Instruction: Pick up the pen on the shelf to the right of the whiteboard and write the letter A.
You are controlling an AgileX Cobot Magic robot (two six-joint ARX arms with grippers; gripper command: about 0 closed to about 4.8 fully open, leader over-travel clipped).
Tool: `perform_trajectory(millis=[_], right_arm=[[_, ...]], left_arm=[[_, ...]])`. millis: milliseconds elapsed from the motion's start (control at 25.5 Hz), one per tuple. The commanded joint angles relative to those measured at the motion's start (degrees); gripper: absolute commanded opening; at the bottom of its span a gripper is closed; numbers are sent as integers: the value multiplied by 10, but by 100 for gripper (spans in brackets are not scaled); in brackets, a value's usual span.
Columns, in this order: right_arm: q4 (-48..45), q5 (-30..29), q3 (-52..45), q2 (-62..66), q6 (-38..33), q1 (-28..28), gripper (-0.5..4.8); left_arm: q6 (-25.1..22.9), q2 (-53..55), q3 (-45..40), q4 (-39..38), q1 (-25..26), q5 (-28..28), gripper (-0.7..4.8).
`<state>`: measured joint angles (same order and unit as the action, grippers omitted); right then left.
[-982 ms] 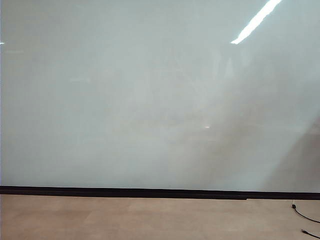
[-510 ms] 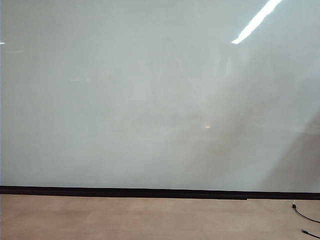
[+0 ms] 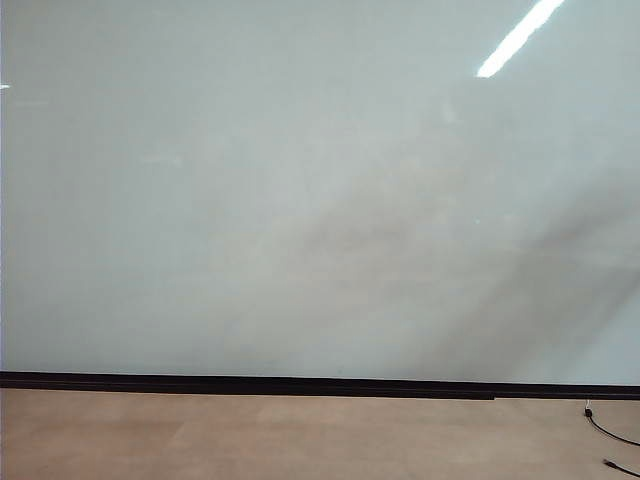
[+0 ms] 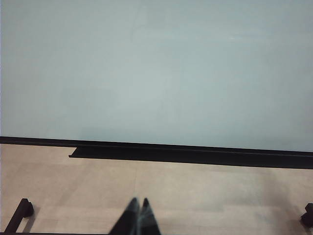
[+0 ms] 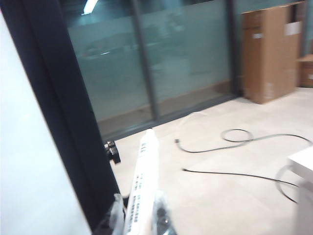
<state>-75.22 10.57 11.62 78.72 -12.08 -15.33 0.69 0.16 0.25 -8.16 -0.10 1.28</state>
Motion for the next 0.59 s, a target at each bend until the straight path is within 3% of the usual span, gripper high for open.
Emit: perform_trajectory(millis=[39, 118, 275, 353, 589], right_arm=[[164, 98, -37, -162, -1, 76, -5], [325, 98, -35, -300, 4, 134, -5], [425, 89, -34, -426, 46, 227, -5], [493, 89, -31, -494, 78, 306, -5], [524, 87, -9, -490, 121, 398, -5]], left_arm=[[-2, 0, 1, 5, 0, 0, -4], [-2, 0, 1, 5, 0, 0, -4], [-2, 0, 1, 5, 0, 2, -5], [-2, 0, 1, 5, 0, 2, -5], [-2, 0, 1, 5, 0, 2, -4]])
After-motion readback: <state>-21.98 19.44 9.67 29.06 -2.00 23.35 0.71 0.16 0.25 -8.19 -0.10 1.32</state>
